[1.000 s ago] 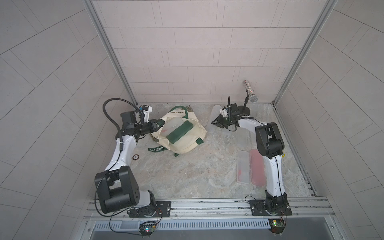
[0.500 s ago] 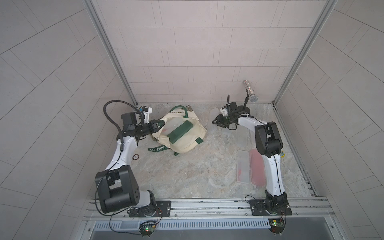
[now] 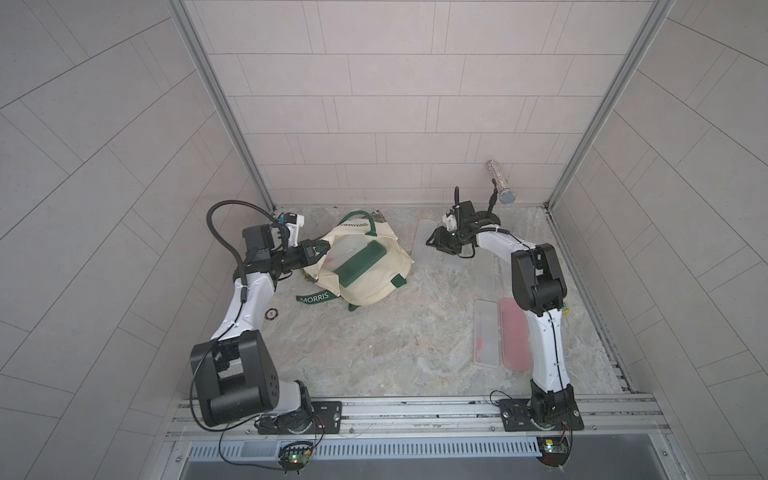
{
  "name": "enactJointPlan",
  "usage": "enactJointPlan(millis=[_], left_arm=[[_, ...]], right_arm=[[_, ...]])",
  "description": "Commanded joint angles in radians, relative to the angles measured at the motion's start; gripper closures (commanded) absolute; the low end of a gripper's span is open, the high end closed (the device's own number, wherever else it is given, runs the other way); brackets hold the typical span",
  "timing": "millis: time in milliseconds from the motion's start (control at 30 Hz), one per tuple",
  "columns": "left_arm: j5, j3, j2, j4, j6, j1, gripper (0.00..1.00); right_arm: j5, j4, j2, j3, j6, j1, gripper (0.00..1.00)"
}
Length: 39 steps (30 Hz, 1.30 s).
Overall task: Take out the pencil case from the canvas bag
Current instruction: Place the pencil case at the center of the board.
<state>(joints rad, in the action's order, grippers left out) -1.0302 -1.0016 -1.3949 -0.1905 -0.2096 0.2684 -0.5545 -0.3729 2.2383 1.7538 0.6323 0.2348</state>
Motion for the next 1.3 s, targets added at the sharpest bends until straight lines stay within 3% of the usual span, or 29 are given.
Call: enactJointPlan(millis=[0, 67, 133, 167, 200, 567, 867, 1033, 1267], left_arm=[[0.008, 0.011, 0.002, -0.015, 0.01, 0.008, 1.0], [0.013, 0.01, 0.001, -0.021, 0.013, 0.008, 1.0], [0.015, 0.009, 0.001, -0.024, 0.016, 0.008, 1.0], [0.016, 0.009, 0.002, -0.025, 0.016, 0.007, 1.0], [0.016, 0.009, 0.001, -0.027, 0.016, 0.008, 1.0], [0.044, -0.044, -0.016, -0.118, 0.091, 0.008, 1.0], [0.047, -0.101, -0.048, -0.208, 0.161, 0.007, 1.0], [0.073, -0.202, -0.079, -0.376, 0.348, 0.003, 1.0], [0.051, -0.295, -0.156, -0.472, 0.358, 0.0, 1.0]], right_arm=[[0.048, 0.006, -0.121, -0.038, -0.016, 0.003, 0.45], [0.051, 0.046, -0.163, -0.079, -0.005, 0.009, 0.39], [0.05, 0.097, -0.206, -0.127, 0.01, 0.018, 0.26], [0.046, 0.119, -0.226, -0.149, 0.016, 0.022, 0.17], [0.048, 0.148, -0.249, -0.175, 0.026, 0.027, 0.01], [0.047, 0.479, -0.45, -0.479, 0.121, 0.12, 0.0], [0.133, 0.782, -0.636, -0.732, 0.158, 0.3, 0.0], [0.171, 0.817, -0.675, -0.778, 0.133, 0.406, 0.0], [0.234, 0.903, -0.646, -0.809, 0.13, 0.546, 0.0]])
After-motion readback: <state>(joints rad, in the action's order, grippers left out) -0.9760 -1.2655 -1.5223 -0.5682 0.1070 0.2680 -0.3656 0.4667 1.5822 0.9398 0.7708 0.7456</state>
